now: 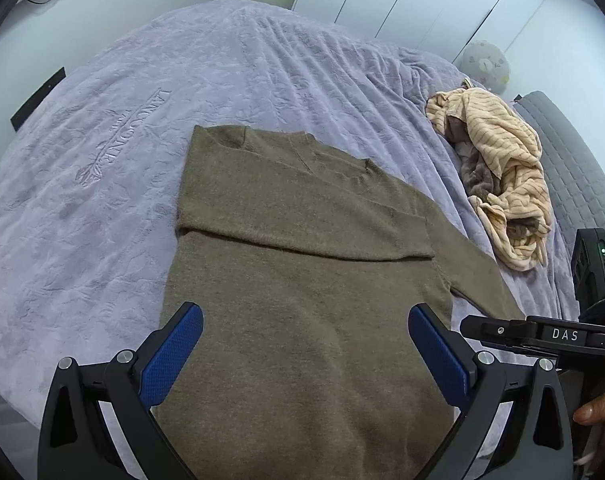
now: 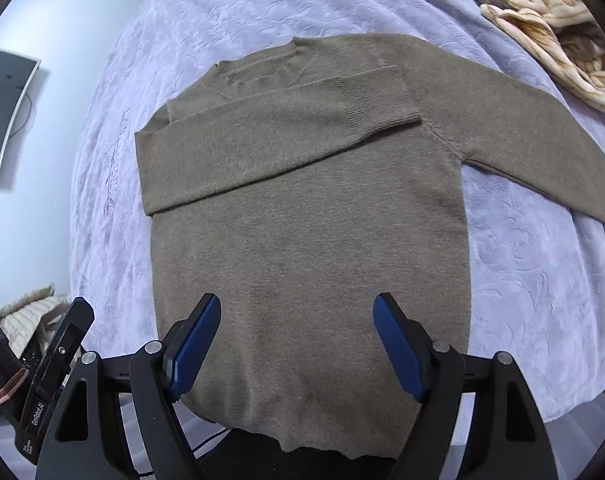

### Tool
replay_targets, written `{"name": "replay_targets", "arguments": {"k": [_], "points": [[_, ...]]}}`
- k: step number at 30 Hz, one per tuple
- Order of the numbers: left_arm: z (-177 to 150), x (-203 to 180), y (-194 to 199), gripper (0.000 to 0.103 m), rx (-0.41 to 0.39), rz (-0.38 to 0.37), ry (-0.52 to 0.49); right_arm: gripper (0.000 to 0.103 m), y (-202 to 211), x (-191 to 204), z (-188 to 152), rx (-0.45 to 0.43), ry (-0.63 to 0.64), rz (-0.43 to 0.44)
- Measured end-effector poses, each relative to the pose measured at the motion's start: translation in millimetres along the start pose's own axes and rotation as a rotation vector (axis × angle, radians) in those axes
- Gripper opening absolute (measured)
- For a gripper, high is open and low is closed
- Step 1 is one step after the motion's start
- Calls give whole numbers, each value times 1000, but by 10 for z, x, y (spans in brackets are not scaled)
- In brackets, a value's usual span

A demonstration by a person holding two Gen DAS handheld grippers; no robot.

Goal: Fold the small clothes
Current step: 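Release the sleeve and lift both grippers away from the sweater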

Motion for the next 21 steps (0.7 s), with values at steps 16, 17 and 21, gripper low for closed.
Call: {"name": "replay_targets", "arguments": {"k": [16,17,21], "points": [[-33,-114,78,103,17,63,-36,81,142,-298,153,-27,-123,58],[-41,-125,60,103,22,67,-41,81,133,-299,151,-27,-124,62],[-85,-197,-38,103,55,80,-65,81,116,-404,119,-30,-154,85]]}}
Point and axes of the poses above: each gripper's, at about its wrist camera, not at the fingertips, and y roughly against the way its jaws point, x to its left, z to its top, the point moved 10 cm from there along -y, roughly the way its jaws point, and after that the axes turned 4 degrees about z, right-handed, at the moved point
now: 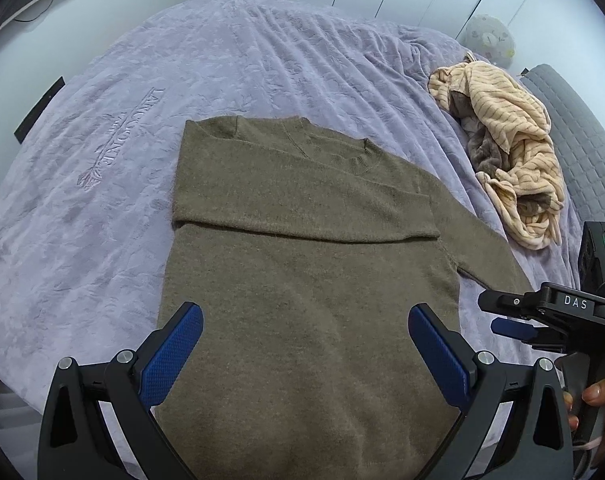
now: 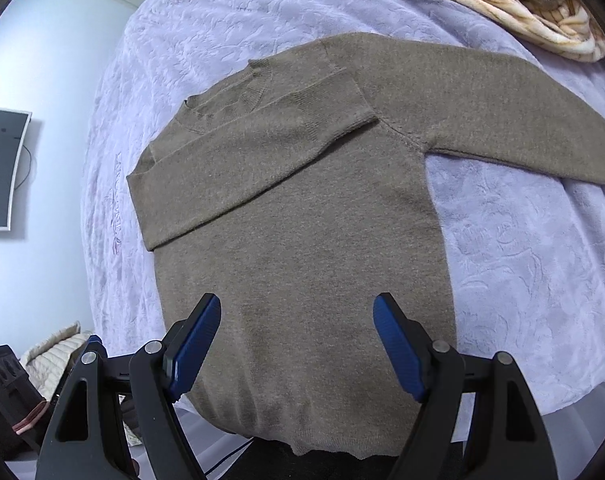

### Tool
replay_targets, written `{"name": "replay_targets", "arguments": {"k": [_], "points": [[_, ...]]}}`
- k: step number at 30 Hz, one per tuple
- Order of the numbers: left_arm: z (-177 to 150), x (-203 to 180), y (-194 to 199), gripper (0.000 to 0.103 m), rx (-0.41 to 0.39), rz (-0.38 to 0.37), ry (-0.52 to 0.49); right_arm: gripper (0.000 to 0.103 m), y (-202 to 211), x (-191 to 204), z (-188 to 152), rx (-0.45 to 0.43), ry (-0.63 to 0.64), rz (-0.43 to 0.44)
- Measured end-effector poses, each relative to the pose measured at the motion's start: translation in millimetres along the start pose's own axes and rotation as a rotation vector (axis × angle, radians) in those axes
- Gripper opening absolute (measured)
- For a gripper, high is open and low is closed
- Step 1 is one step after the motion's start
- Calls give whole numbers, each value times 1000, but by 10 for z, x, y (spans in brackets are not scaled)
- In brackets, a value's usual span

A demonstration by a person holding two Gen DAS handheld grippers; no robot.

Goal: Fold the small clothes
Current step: 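Release the sleeve and lift both grippers away from the sweater, then grasp the other sleeve cuff with the right gripper and fold it across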

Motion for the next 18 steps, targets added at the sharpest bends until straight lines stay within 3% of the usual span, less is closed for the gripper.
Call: {"name": "replay_targets", "arguments": {"k": [11,18], "points": [[-88,-288,-260,103,84,60,-104,81,48,-691,16,-37,-157,46],[-32,-463,-523,103,129,95,-143,81,4,-1056,206,-92,-235,123]]}}
Point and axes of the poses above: each gripper's, at about its wrist camera, not at the fingertips, and y roughly against the way its jaws point, x to its left, z to its top, the point moved 10 cm from there along -y, roughly the way its jaws point, and after that the axes turned 4 degrees about z, right-handed, at the moved point
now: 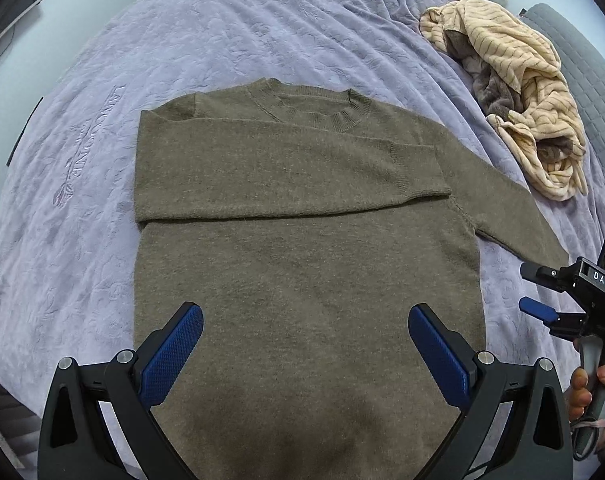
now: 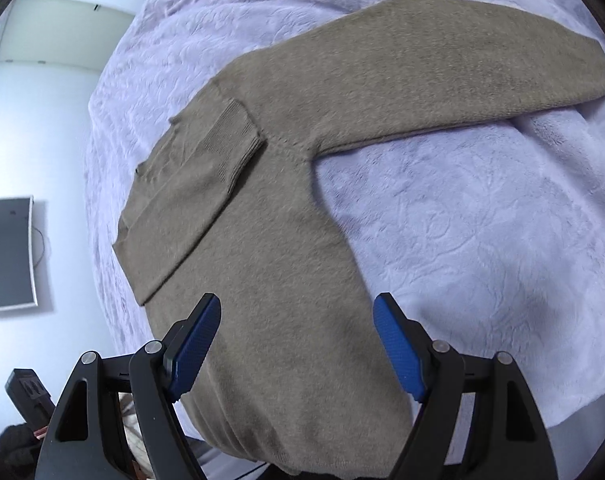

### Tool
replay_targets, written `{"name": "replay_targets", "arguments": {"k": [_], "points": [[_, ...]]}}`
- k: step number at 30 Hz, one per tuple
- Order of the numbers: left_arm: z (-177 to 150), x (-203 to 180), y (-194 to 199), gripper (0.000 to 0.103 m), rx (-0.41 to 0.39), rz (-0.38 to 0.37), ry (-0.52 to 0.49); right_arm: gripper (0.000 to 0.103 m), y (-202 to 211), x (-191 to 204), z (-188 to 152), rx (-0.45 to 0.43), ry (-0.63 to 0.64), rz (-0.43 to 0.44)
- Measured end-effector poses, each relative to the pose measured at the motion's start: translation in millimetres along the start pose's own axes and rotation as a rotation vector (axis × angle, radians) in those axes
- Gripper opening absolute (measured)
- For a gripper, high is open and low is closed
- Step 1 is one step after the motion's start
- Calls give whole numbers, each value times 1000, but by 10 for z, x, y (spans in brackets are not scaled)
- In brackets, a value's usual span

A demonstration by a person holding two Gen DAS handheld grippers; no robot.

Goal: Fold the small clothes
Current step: 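Grasp the other sleeve cuff with the right gripper and fold it across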

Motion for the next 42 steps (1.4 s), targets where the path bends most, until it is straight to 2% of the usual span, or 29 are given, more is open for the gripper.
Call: {"name": "replay_targets", "arguments": {"k": [8,17,18,21,23,24,25,27,32,35,38,42], "points": [[247,-554,-394,103,4,4,-83,81,68,-477,521,-124,-102,107],[528,-1112,-839,103,-15,-34,-91,81,424,-1414,1083,-392,-336,225],[555,-1162,-875,103,-22,-41,-93,81,474,-1527,1146,-430,-370,258],[627,-1290,-998,103,-40,-44,-105,81,488,-1677,1260,-472,-455,355],[662,-1345,-1071,103,-43,-46,-112,76,495,-1697,1314,-489,-479,400],[676,-1360,-1098,103,-44,-46,-113,59,500,-1688,1339,-497,-479,421],[692,-1368,-1120,103,-46,-47,-114,35,524,-1666,1355,-500,-470,448],[732,-1387,-1141,103,-54,-50,-119,16,567,-1606,1390,-501,-442,476],[926,-1436,-1209,103,-88,-48,-150,11,723,-1453,1517,-519,-367,465],[978,-1367,-1238,103,-96,-41,-146,10,807,-1197,1607,-523,-277,452],[1008,-1202,-1171,103,-113,-76,-108,10,832,-659,1721,-511,-94,414],[1089,-793,-1051,103,-159,-76,-57,10,634,319,1788,-448,204,366]]}}
Point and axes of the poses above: each gripper's, at about its wrist camera, not at the fingertips, and y roughly against the way its jaws point, x to its left, z to its top, the point moved 10 cm from there along -y, roughly the way its jaws point, and after that the axes turned 4 degrees about z, right-handed, at the moved point
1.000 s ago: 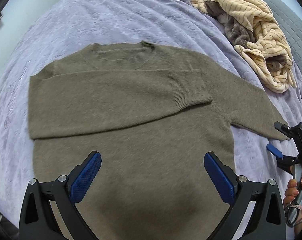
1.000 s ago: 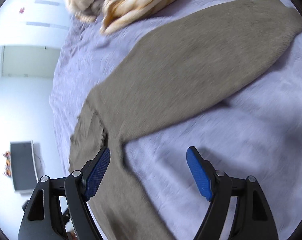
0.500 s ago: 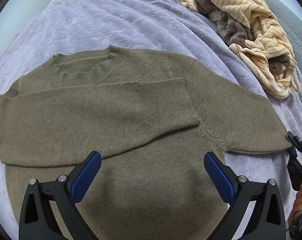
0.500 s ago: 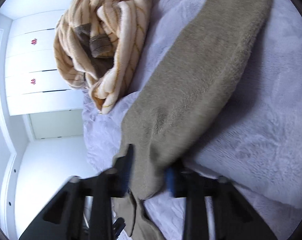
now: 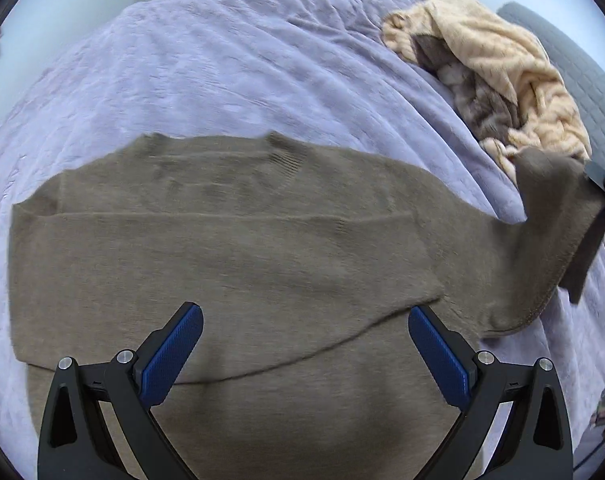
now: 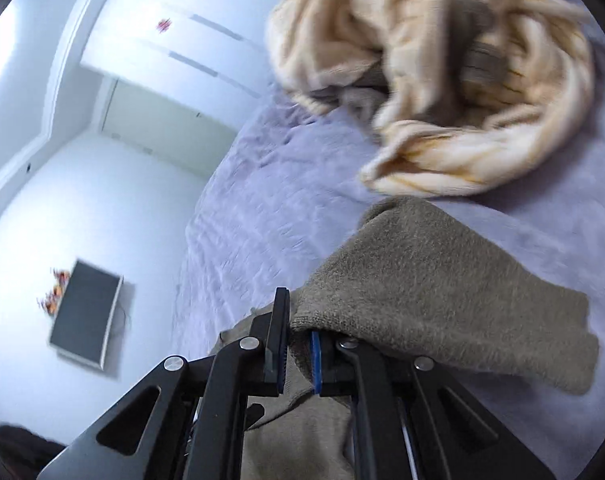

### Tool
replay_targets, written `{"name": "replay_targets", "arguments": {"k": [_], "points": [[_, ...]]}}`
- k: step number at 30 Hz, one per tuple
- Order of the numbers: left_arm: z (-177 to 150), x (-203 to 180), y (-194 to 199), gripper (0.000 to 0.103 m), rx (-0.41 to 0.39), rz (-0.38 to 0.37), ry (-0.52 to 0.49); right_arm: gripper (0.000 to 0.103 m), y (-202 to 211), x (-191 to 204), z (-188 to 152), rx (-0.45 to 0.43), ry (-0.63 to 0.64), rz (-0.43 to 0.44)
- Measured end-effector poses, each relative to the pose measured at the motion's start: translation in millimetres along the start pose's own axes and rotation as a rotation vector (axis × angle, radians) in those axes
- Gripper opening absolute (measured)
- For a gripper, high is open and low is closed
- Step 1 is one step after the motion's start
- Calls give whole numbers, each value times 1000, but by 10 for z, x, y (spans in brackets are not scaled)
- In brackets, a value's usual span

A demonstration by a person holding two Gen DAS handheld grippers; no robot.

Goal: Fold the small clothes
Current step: 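Grasp the other sleeve cuff with the right gripper and fold it across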

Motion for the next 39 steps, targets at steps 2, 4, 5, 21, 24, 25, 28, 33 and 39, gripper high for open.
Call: {"name": "replay_targets", "arguments": {"k": [2,4,5,21,24,25,28,33,39], "points": [[43,257,51,103,-22,21,16,10,-382,447,-124,79,138,22],[55,548,75,103,-28,65,30,10,-822,904,-388,178,282,51],[53,691,84,103,-32,84,40,10,-987,1046,-494,212,325,57],[-321,1606,-165,103,27,46,200,67,-1893,711,-1976,554,372,-127],[-321,1650,-117,103,14,20,218,67,-1823,443,-1566,418,65,-110],[-319,1659,-104,103,11,7,220,66,-1804,302,-1457,378,-65,-94],[-291,1647,-42,103,-2,-72,215,8,-1893,94,-1333,324,-292,-49],[-187,1679,178,103,-66,-232,219,8,-2026,710,-1369,355,-32,18],[-181,1967,309,103,-81,-295,318,9,-2377,1649,-2061,547,320,109]]}}
Point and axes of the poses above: each gripper's, at about its wrist camera, not at the fingertips, and y roughly against the way its jaws point, x to its left, z to its top, the point moved 10 cm from there along -y, roughly the way its jaws point, and after that the axes turned 4 degrees about z, right-handed, at the moved point
